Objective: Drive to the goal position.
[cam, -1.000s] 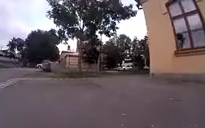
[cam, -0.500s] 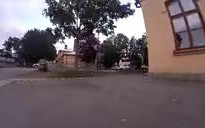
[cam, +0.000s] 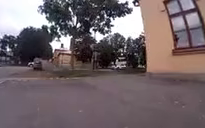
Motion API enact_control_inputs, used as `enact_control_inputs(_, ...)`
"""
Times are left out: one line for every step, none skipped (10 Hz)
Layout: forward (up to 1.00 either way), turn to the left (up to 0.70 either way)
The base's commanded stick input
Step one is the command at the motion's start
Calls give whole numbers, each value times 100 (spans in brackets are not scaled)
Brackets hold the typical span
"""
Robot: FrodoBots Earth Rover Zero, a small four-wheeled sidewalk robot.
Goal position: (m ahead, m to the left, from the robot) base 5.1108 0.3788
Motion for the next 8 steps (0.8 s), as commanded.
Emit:
enact_control_inputs(45, 0)
enact_control_inputs(45, 0)
enact_control_inputs(45, 0)
enact_control_inputs(45, 0)
enact_control_inputs(45, 0)
enact_control_inputs(45, 0)
enact_control_inputs(45, 0)
enact_control_inputs(45, 0)
